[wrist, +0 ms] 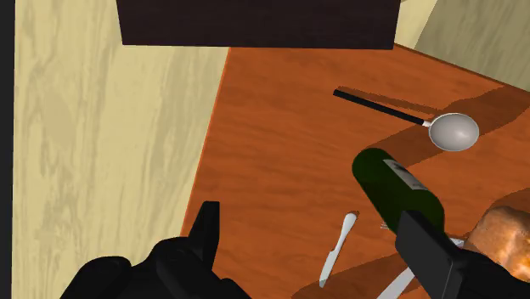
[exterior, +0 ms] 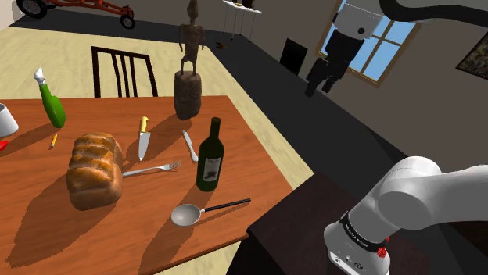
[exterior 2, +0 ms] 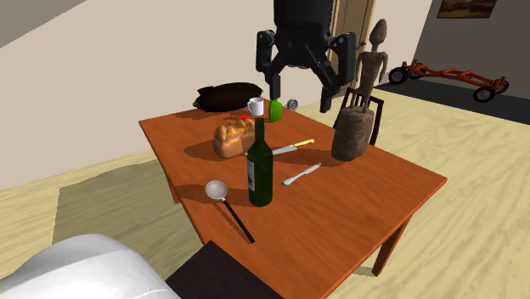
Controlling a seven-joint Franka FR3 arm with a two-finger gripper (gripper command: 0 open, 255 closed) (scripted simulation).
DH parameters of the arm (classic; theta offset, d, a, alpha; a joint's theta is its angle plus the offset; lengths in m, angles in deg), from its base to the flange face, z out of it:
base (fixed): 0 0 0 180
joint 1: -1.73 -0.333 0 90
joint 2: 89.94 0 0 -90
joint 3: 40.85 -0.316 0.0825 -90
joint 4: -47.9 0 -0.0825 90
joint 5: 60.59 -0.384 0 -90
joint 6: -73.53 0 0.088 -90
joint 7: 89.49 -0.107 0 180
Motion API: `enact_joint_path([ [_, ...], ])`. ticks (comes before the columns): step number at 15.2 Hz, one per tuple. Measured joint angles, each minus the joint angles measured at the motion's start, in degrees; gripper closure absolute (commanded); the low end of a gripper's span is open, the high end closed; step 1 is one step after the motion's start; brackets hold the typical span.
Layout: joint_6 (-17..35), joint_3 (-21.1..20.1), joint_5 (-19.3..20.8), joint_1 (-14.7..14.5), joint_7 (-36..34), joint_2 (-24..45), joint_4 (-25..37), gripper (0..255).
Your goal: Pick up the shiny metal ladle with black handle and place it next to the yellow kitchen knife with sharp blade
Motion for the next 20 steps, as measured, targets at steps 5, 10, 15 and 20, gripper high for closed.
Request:
enact_joint_path([
  [5,5.13,-1.3,-0.08,-2.13,2.81,2.66,-2.97,0],
  [10,13.58,-3.55,0.08,-5.36,7.28,9.01,-5.8,0],
  [15,22.14,-5.4,1.03,-7.95,12.2,16.18,-7.91,0],
  [20,29.63,-8.3,2.3,-10.68,15.5,23.56,-8.79,0],
])
